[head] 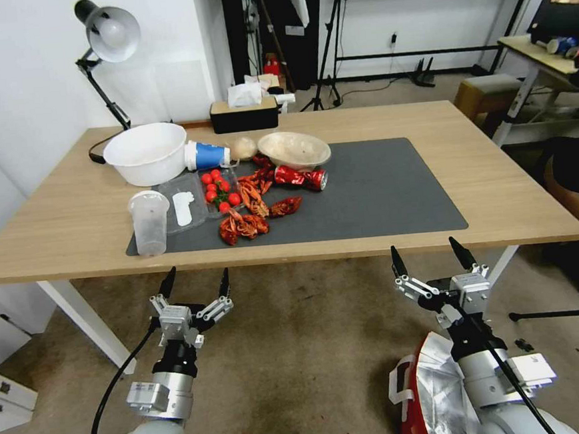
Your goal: Pick up the food delivery bag from the floor and place it on the table.
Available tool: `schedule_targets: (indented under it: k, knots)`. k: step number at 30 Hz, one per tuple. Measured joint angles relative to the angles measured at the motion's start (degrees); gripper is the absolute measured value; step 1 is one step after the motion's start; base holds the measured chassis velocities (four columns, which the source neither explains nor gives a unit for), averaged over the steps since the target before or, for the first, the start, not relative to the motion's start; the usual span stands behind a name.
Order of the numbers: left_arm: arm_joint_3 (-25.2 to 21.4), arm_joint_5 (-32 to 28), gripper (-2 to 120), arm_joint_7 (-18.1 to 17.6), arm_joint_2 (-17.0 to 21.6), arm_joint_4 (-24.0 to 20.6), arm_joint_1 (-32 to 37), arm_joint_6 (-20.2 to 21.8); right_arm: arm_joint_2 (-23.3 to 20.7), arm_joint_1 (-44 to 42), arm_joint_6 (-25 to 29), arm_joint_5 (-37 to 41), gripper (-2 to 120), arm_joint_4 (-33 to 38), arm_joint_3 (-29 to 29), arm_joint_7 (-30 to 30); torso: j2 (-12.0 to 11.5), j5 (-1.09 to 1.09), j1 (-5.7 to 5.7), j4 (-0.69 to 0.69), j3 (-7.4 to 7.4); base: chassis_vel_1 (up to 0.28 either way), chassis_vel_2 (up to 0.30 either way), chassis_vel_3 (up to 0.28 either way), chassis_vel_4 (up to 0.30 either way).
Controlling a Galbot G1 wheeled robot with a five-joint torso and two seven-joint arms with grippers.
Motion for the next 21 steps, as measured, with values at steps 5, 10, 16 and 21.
schedule_targets:
  k: [5, 10, 16, 21]
  knots:
    - [0.03, -1.05, 100, 0.65, -0.05, -0.28, 0.05, 0.39, 0.01, 0.03, 0.05, 0.00, 100, -0.27, 0.06, 0.04, -1.10, 0.00, -0.44, 0.00, -0.64, 0.000, 0.000, 0.000, 0.000]
    - [0.02, -0.87, 100, 1.08, -0.11, -0.45, 0.08, 0.89, 0.10, 0.09, 0.34, 0.30, 100, -0.50, 0.07, 0.12, -2.61, 0.00, -1.07, 0.00, -1.51, 0.000, 0.000, 0.000, 0.000]
    - [0.06, -0.79, 100, 1.38, -0.11, -0.46, 0.21, 0.86, 0.16, 0.12, 0.91, 0.53, 100, -0.69, 0.05, 0.12, -4.35, 0.00, -1.85, 0.00, -2.48, 0.000, 0.000, 0.000, 0.000]
    - [0.02, -0.01, 100, 1.16, -0.15, -0.45, 0.33, 0.53, 0.16, 0.01, 1.03, 0.55, 100, -0.72, 0.08, 0.10, -5.77, 0.00, -2.45, 0.00, -3.32, 0.000, 0.000, 0.000, 0.000]
